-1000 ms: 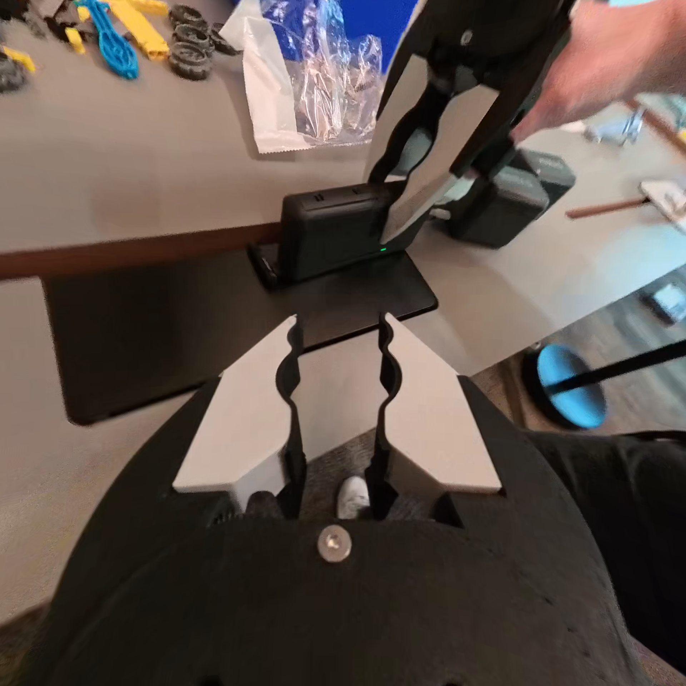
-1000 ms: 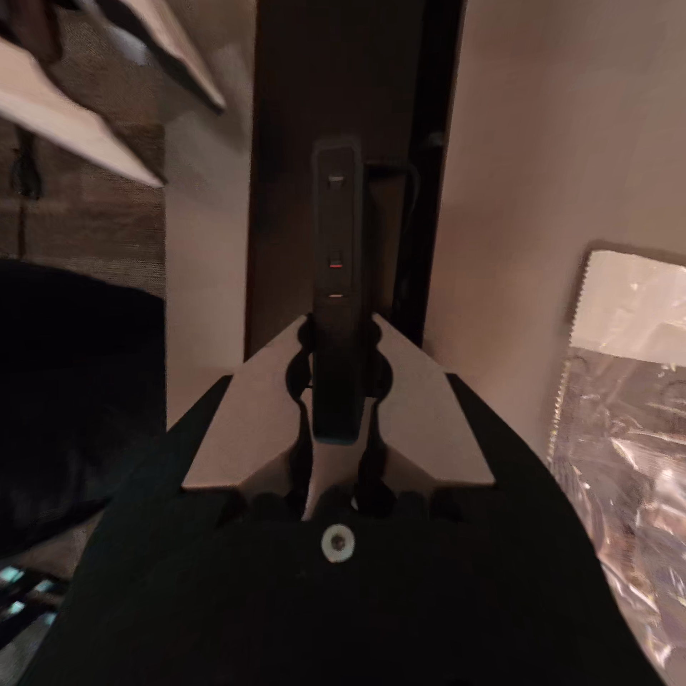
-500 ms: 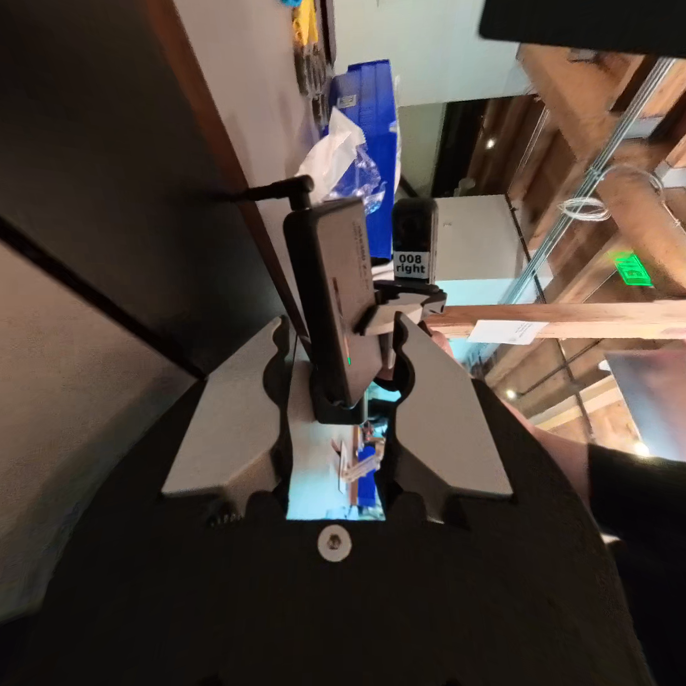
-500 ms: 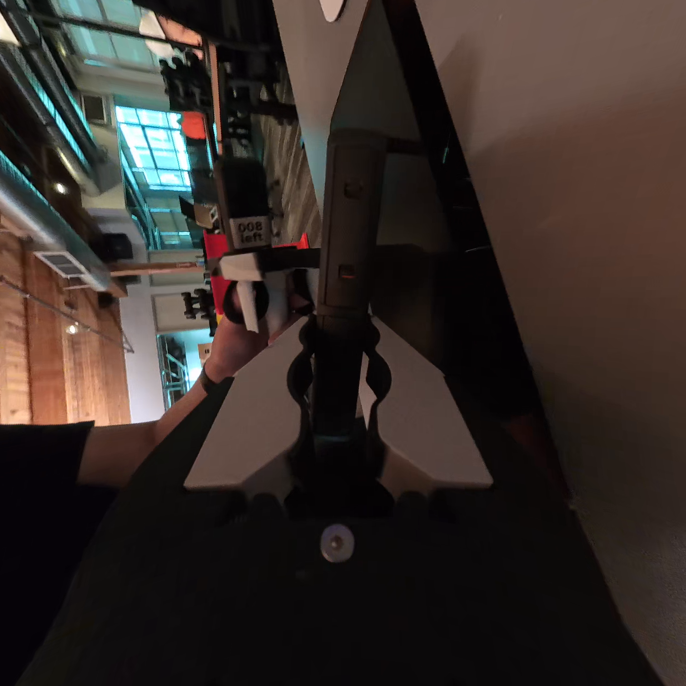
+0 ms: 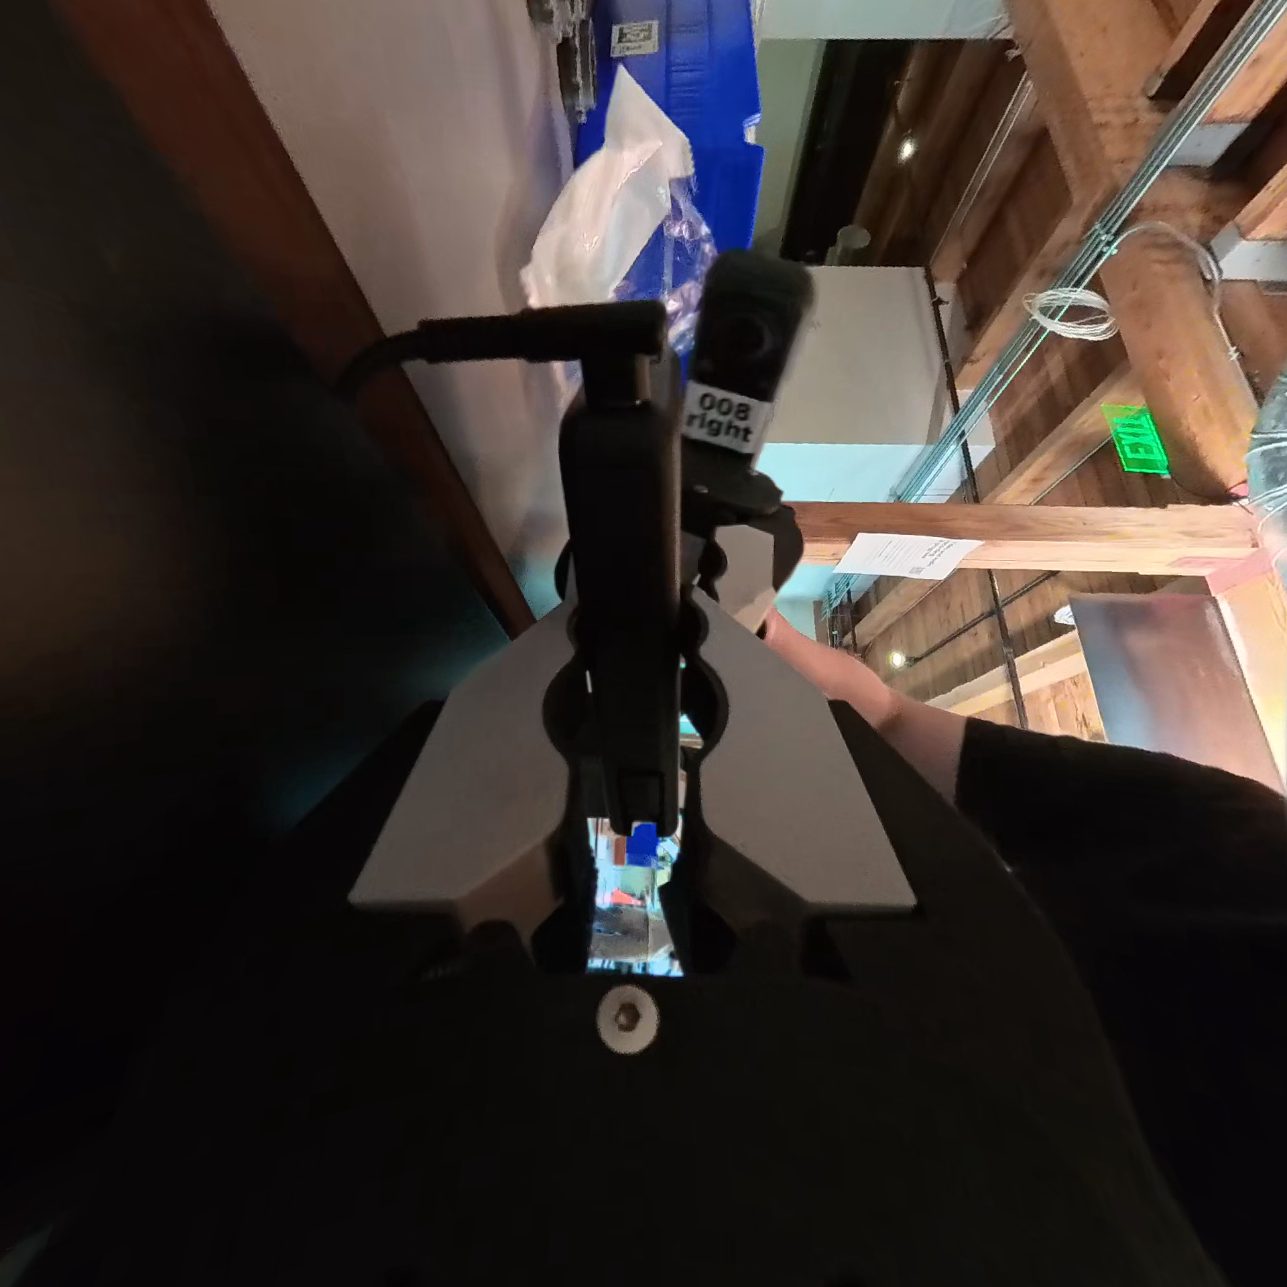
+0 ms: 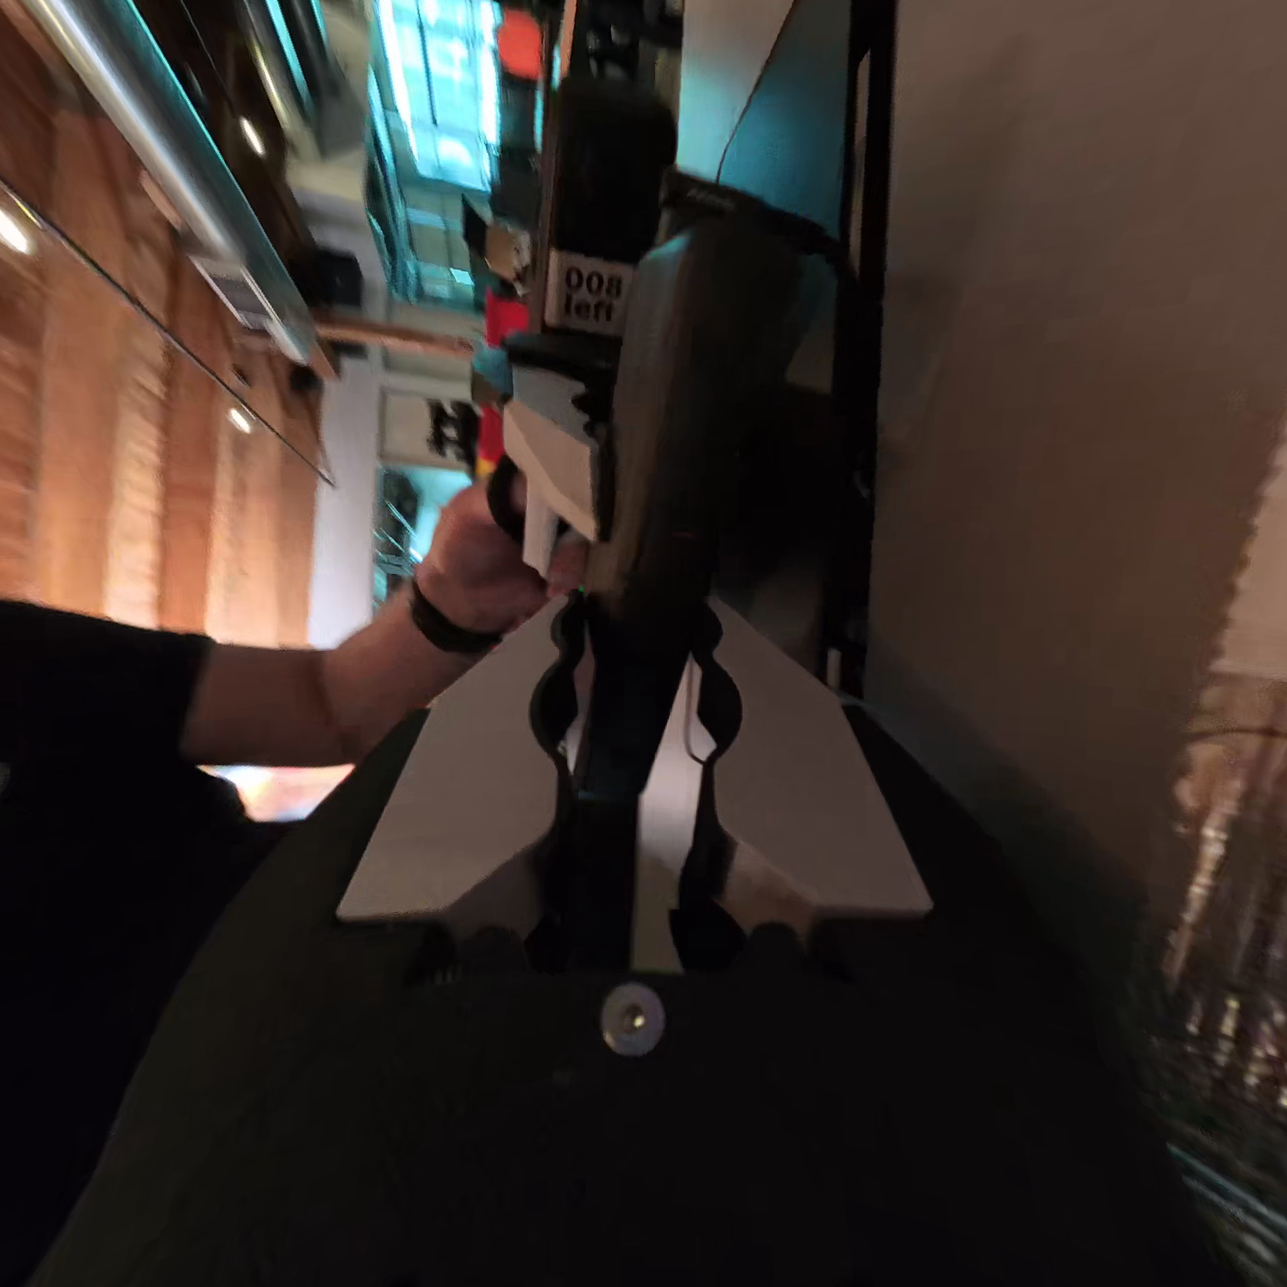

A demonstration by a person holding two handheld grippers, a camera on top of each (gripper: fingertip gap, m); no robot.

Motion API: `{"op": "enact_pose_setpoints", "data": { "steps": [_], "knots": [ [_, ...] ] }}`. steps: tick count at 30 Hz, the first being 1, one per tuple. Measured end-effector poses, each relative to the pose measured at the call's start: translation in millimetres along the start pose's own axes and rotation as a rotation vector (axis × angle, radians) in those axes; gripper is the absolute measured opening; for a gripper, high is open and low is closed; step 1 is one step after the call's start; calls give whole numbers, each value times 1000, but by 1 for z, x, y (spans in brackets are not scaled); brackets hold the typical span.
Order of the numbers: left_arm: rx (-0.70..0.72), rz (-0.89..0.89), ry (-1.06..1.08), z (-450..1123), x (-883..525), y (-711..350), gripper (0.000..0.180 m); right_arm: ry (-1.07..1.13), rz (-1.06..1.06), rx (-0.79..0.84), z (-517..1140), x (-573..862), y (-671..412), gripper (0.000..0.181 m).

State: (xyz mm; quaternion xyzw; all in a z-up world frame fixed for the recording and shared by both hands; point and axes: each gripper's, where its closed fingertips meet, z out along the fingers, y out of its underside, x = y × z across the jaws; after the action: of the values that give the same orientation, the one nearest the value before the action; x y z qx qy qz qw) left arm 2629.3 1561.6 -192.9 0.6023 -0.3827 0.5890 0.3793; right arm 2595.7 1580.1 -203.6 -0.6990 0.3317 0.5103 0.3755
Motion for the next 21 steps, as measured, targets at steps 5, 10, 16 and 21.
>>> {"op": "enact_pose_setpoints", "data": {
  "steps": [5,10,16,21],
  "knots": [
    [-42,-2,-4,-4,-1,1,21,232,-655,-130,-16,1,-5,52],
    [-103,-31,21,-14,2,3,20,275,-1037,-109,-24,-16,-29,41],
    [-189,18,-140,-21,-15,6,20,338,-1161,-218,-23,4,-36,40],
    [-186,-6,-145,-19,-15,5,20,304,-1115,-200,-18,11,-31,52]
  ]
}}
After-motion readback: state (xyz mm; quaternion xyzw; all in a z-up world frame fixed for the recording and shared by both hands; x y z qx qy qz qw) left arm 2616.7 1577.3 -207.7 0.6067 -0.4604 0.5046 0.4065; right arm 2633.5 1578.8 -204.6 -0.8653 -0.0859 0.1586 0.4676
